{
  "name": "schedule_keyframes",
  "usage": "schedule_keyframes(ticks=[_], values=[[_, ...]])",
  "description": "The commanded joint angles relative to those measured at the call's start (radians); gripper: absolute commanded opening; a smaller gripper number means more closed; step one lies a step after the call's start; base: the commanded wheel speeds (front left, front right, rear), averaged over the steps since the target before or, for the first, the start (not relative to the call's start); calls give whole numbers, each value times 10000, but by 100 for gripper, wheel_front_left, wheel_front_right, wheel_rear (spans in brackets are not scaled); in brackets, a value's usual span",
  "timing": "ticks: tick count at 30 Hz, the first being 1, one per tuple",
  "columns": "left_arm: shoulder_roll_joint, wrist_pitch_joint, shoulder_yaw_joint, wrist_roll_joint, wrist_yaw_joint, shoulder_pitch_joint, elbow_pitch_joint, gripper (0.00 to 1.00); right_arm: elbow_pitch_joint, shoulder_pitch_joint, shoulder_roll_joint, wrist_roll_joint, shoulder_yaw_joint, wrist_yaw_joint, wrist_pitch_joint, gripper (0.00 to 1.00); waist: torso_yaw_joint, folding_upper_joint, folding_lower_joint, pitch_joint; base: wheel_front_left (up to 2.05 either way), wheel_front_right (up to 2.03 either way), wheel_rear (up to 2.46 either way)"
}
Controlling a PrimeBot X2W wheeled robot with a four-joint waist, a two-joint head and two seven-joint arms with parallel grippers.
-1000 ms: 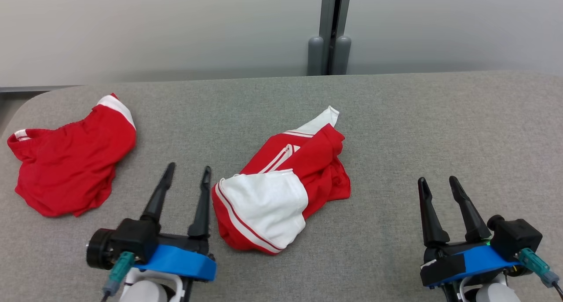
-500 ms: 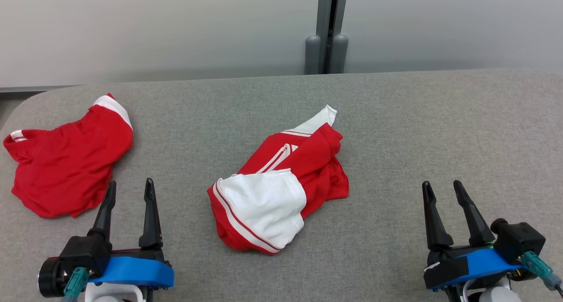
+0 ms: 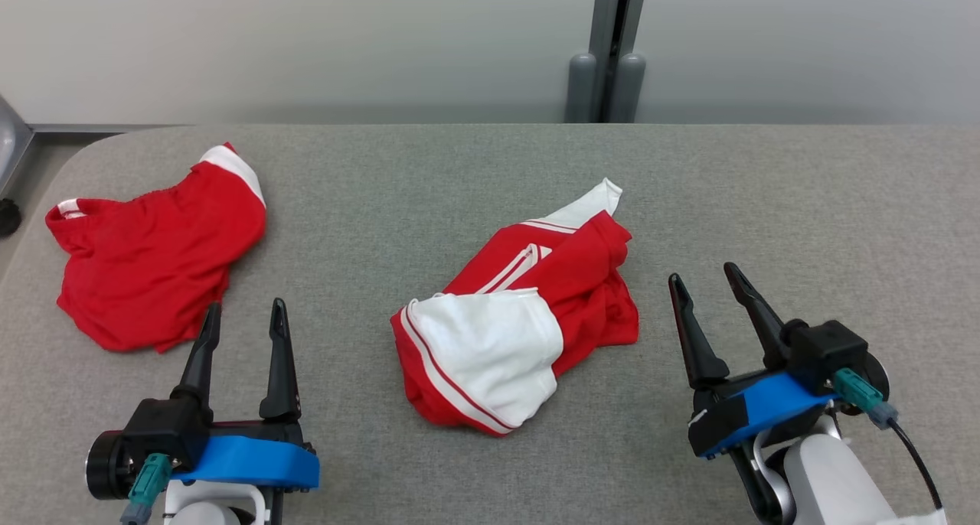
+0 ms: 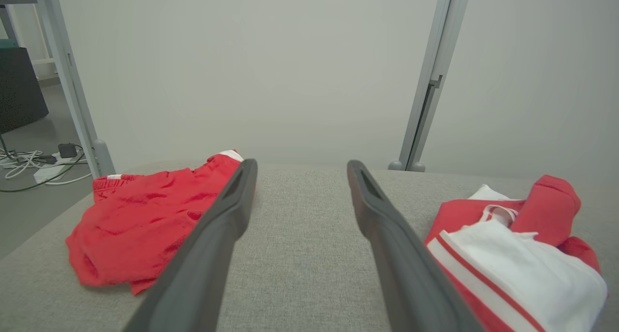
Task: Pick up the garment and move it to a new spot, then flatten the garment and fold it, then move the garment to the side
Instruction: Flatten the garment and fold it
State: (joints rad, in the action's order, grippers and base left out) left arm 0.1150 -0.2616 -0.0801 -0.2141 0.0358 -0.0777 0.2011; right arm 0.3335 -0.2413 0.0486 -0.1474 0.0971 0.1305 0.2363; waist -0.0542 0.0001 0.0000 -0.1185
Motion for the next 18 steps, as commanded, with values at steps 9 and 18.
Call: schedule_keyframes(ticks=[9,18], values=[[-398,-51,176,234,298,-476,-3,100,2429,-1426,311,636,279,3,-393,100,-889,-1,0,-505,0,0,0],[-575,-49,225,311,424,-638,48,100,5259,-2319,421,1089,348,3,-172,100,-1517,-1,0,-703,0,0,0]])
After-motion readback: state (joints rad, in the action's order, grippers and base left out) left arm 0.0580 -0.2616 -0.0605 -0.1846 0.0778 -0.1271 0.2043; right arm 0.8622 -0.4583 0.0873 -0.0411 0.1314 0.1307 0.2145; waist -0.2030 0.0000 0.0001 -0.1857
